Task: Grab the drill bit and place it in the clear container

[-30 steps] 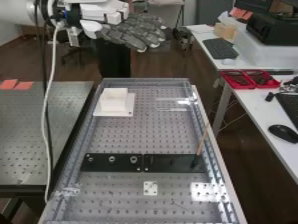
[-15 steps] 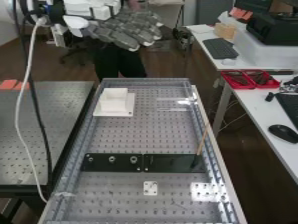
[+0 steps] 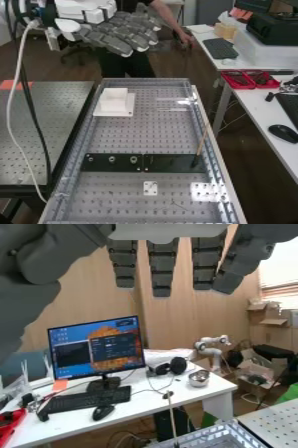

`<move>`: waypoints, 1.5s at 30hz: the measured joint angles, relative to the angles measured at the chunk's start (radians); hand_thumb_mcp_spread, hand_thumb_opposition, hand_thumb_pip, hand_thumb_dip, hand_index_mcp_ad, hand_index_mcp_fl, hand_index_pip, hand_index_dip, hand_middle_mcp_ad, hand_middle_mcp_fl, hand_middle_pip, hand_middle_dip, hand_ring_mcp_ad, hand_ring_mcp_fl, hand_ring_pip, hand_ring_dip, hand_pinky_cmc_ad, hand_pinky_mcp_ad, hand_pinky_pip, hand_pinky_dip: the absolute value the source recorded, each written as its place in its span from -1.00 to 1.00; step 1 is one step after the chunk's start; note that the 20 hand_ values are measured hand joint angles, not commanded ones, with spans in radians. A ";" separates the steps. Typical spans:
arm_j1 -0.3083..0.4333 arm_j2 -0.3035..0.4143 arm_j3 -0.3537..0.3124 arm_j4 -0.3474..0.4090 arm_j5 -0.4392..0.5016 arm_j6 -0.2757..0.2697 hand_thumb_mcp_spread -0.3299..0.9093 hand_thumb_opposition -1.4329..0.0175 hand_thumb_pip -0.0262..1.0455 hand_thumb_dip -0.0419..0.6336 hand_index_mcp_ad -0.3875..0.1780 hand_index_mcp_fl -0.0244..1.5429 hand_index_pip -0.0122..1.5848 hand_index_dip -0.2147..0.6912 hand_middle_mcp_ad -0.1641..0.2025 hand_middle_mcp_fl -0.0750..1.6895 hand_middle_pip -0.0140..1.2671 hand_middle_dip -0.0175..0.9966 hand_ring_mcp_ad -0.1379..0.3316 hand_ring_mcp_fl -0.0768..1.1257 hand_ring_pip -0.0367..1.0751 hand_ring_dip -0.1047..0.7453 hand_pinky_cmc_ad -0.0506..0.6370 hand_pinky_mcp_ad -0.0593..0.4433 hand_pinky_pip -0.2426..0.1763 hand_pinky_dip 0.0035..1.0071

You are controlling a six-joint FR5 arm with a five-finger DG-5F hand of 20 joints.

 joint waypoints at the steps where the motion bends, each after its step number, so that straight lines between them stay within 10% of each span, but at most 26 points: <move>1: 0.003 -0.005 0.001 0.005 0.010 0.002 -0.23 0.12 -0.30 -0.83 0.00 -0.92 -0.90 0.28 0.31 -0.83 -0.77 -0.42 0.58 -0.84 -0.77 -0.36 0.11 0.03 -0.28 -0.51; 45: -0.068 -0.268 0.141 0.080 0.101 0.124 -0.23 0.12 -0.30 -0.83 0.00 -0.86 -0.90 0.24 0.31 -0.83 -0.77 -0.45 0.58 -0.84 -0.76 -0.37 0.11 0.03 -0.28 -0.51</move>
